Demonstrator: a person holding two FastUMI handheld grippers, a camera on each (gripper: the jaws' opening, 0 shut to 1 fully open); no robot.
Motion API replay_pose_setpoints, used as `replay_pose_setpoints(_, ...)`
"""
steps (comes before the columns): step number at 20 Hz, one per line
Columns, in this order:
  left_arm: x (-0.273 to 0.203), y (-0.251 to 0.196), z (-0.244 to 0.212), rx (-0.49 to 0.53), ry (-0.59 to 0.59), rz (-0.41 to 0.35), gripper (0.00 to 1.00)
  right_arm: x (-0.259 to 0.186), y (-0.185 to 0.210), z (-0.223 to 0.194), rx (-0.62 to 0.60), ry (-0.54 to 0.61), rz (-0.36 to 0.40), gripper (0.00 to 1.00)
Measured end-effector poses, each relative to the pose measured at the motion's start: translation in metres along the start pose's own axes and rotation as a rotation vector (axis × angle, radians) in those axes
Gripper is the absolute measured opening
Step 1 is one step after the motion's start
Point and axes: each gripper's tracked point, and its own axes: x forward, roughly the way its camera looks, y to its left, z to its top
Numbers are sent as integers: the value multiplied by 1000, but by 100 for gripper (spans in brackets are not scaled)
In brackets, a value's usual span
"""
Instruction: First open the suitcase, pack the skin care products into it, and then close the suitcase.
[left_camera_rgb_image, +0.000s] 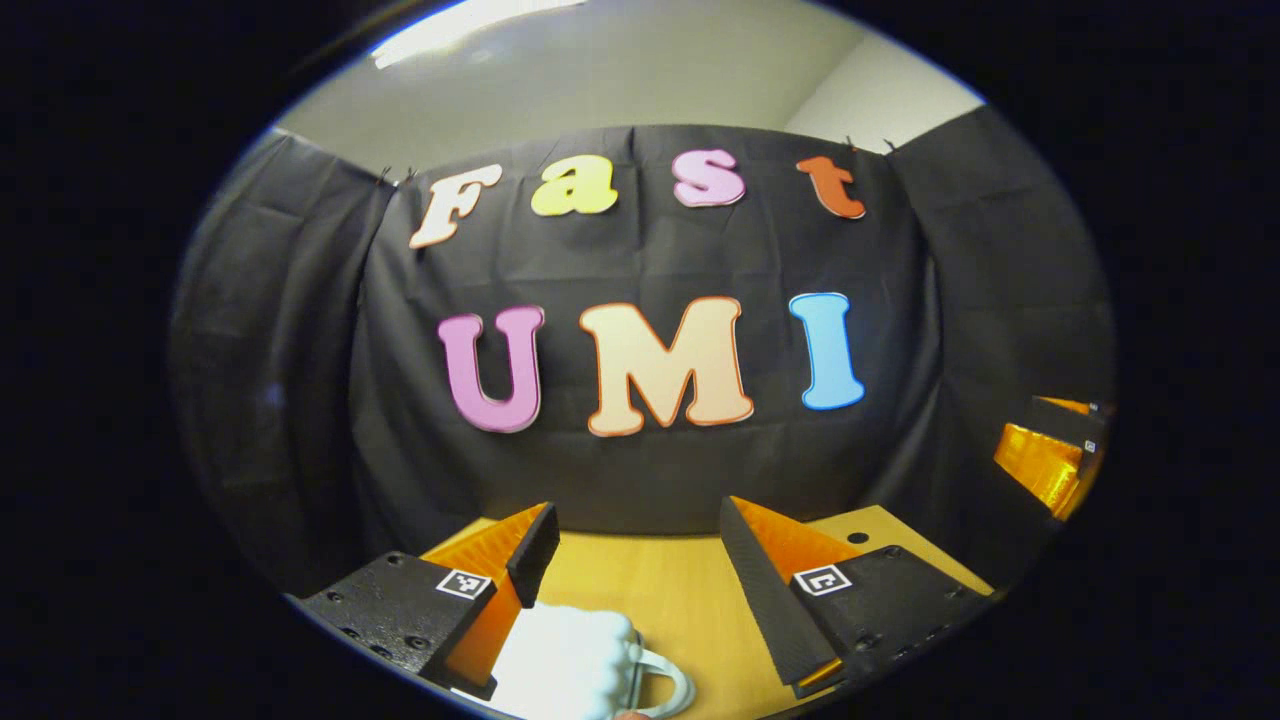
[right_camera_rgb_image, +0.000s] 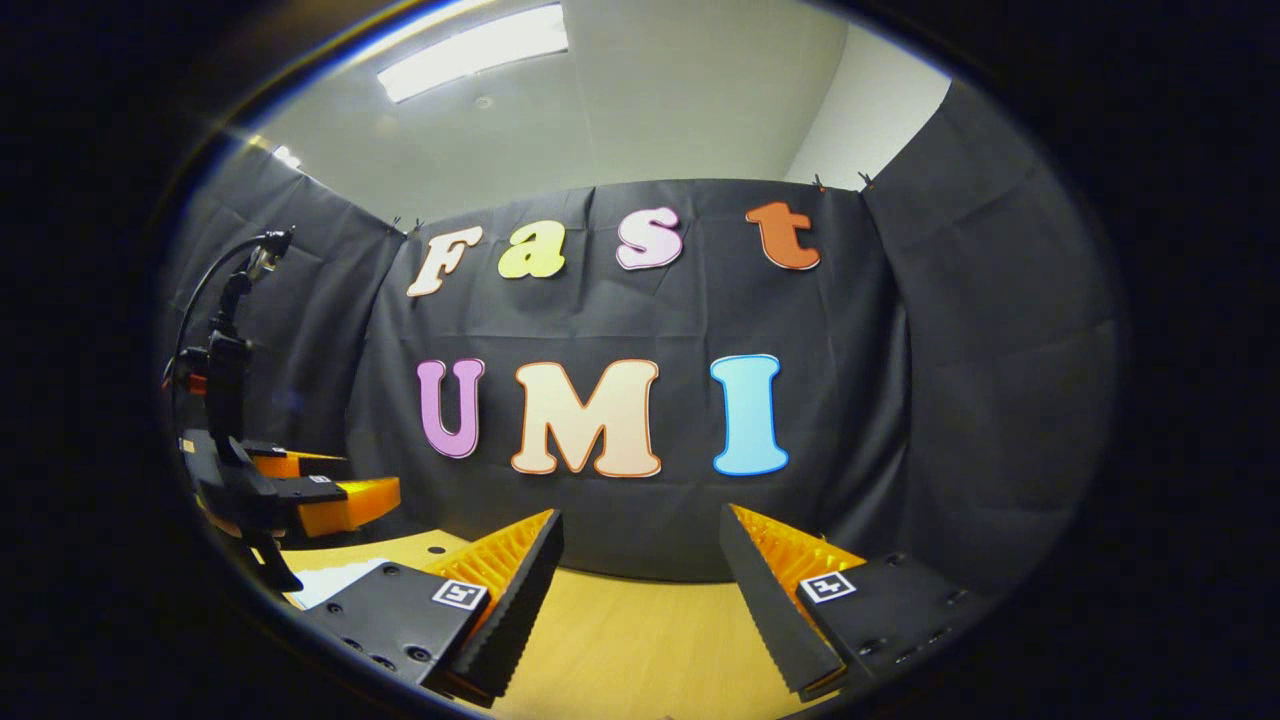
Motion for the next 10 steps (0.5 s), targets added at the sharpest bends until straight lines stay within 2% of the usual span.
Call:
replay_pose_setpoints(2,-7,-17,5,-4,-14,-61,96,-8,8,9,1,-5,-10,97)
replay_pose_setpoints(3,-11,-26,9,-23,-25,-97,94,-11,10,13,-11,-17,-22,97)
replay_pose_setpoints(5,-15,-35,10,-40,-28,-148,99,-23,20,22,-26,-33,-35,94)
replay_pose_setpoints(7,-20,-37,6,-46,-28,-173,95,-33,26,28,-36,-40,-51,97)
replay_pose_setpoints(8,-21,-39,3,-54,-21,-183,100,-37,26,29,-41,-39,-64,97)
replay_pose_setpoints(9,-23,-40,3,-64,-16,-194,96,-42,27,31,-42,-41,-74,97)
replay_pose_setpoints(10,-24,-40,2,-73,-14,-201,100,-46,29,34,-41,-43,-82,98)
